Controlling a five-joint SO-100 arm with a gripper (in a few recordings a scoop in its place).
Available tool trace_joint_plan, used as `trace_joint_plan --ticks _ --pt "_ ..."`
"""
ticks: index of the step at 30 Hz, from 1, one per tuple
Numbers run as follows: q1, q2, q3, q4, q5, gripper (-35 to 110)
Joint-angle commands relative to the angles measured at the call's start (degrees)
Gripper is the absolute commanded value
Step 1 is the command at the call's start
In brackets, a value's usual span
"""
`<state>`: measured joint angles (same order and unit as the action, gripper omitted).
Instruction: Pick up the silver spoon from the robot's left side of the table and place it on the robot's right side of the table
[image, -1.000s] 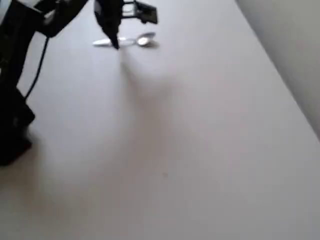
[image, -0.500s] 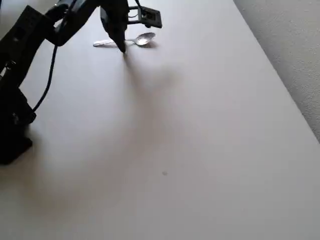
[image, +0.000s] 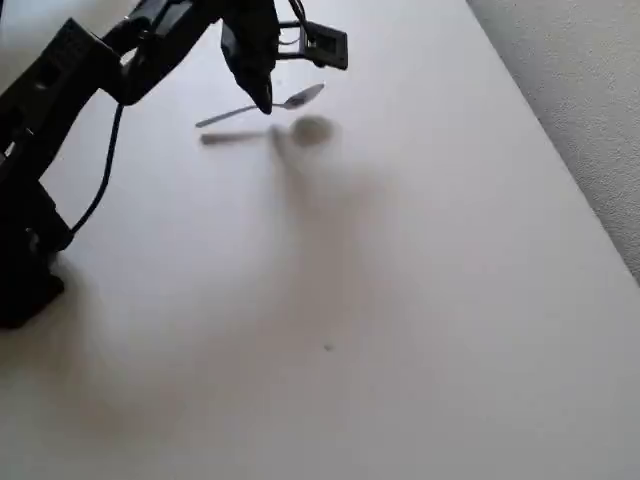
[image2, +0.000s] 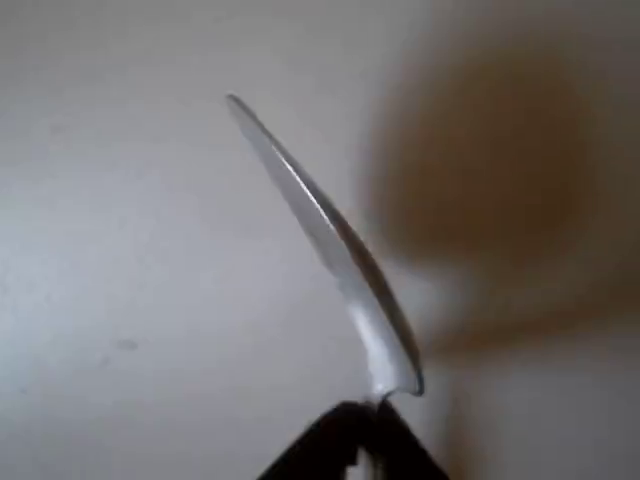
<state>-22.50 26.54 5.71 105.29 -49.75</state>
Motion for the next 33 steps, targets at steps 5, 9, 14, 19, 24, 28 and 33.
trace_joint_plan --ticks 5,9,14,19,24,28,33 --pt "9.84 16.08 3.6 0.97 -4.83 -2" --pt "16.88 20.65 5.01 0.97 -9.14 -2" --pt "27.69 21.36 5.1 0.97 -16.7 -2" --pt "38.32 17.14 4.39 0.26 -25.05 -2" --pt "45.09 12.3 3.87 -2.46 -30.06 -2" --pt "48.96 7.82 1.67 -2.11 -32.52 -2" --pt "52.73 4.31 1.41 -1.76 -34.8 -2"
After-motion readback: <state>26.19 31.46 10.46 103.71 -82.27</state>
